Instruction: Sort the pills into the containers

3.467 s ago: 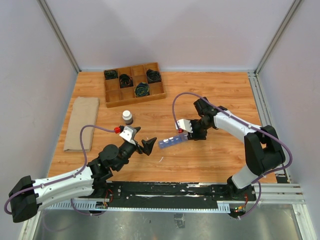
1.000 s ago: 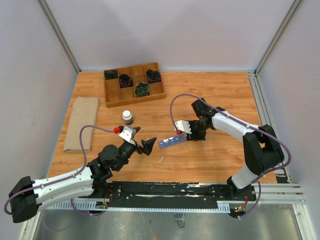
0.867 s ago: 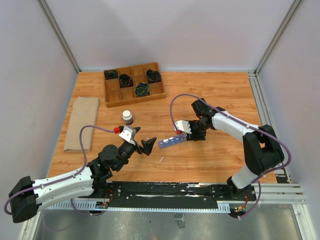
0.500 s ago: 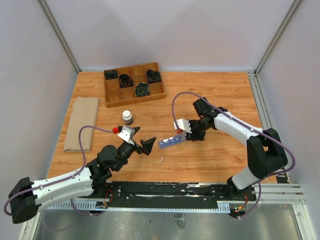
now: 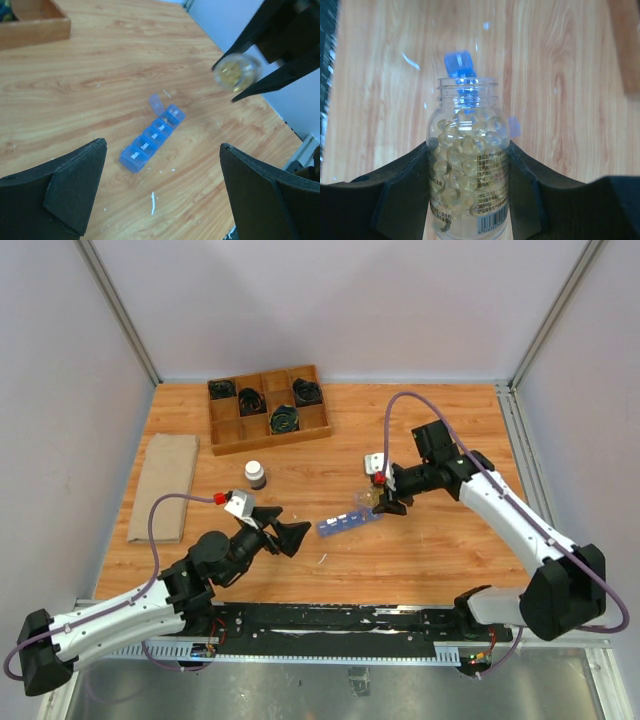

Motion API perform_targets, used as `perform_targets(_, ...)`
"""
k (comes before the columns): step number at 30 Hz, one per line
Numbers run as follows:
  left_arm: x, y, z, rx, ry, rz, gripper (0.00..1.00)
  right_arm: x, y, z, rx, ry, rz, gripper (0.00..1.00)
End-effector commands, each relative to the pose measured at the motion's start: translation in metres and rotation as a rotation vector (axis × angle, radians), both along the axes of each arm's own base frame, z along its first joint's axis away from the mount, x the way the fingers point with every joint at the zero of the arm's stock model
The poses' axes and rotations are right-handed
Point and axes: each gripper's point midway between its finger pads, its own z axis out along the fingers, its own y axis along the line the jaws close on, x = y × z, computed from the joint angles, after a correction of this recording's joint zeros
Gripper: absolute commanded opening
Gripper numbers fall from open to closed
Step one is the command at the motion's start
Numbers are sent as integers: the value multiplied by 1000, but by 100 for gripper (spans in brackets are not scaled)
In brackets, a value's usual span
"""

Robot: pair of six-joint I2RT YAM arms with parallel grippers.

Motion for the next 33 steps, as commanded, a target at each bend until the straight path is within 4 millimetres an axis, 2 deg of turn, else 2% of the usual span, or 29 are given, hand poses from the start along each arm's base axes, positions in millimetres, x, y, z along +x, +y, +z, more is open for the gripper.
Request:
perform_targets(1, 5, 14, 1, -14, 148, 102, 99, -30, 28, 72, 275, 127, 44, 11)
perform_targets(6, 22, 36, -7, 86, 219, 238, 99, -55, 46, 125, 529, 296, 43, 11)
perform_targets(7, 26, 39, -9, 92, 234, 246, 99, -53, 48, 137, 583, 252, 58, 11)
perform_targets(11, 37, 47, -15, 36, 289, 232, 99, -61, 44, 160, 697, 191, 16, 12)
perform_targets(15, 47, 64, -36, 28, 366, 270, 99, -65, 32, 179, 872, 129, -58, 14)
perform_targets(19, 56, 84, -71, 133, 463, 392, 97, -72, 26, 173, 909, 105, -84, 17)
perform_targets(23, 68, 99, -98, 272, 530, 502, 80, -66, 27, 159, 851, 111, -106, 15)
perform_targets(26, 73, 101, -114, 356, 573, 523, 73, -66, 29, 155, 832, 138, -92, 15)
perform_targets(28, 74, 104, -123, 397, 590, 538, 72, -65, 29, 152, 825, 141, -94, 15)
perform_targets(33, 80, 105, -126, 410, 573, 537, 72, -63, 30, 149, 818, 150, -98, 14)
